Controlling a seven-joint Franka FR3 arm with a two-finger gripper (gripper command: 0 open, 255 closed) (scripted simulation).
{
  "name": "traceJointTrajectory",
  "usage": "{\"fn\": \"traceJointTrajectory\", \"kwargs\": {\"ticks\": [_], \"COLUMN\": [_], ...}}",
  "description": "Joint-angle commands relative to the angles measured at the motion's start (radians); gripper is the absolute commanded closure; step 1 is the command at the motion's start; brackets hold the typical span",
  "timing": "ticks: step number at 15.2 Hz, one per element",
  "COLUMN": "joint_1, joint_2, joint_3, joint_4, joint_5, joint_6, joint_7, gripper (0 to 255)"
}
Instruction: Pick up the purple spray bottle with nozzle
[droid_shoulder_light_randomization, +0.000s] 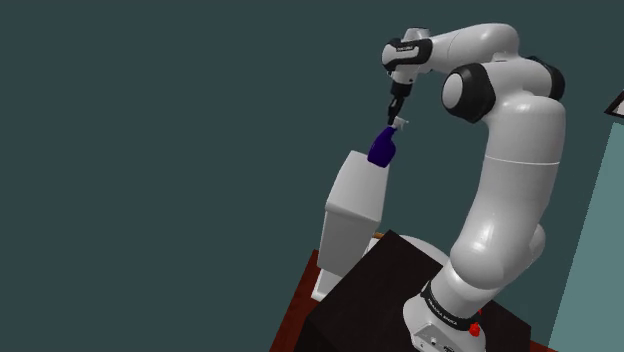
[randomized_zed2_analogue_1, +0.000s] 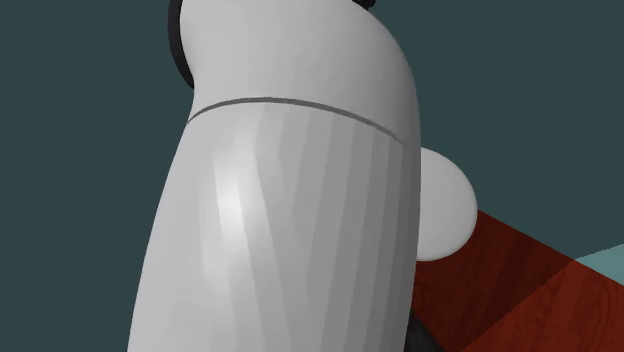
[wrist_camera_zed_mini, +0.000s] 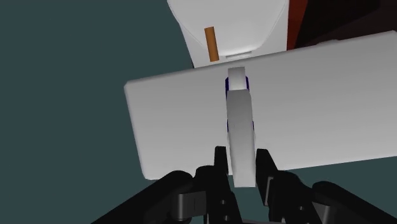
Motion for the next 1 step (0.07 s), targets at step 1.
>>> {"fn": "traceJointTrajectory", "kwargs": {"ticks": [1], "joint_1": [0.000], "joint_2": [-0.001], "joint_3": [0.000], "joint_4": [0.008], "joint_5": [-0.001], "joint_6": [-0.009], "joint_7": [0.001], "gripper": [255]}}
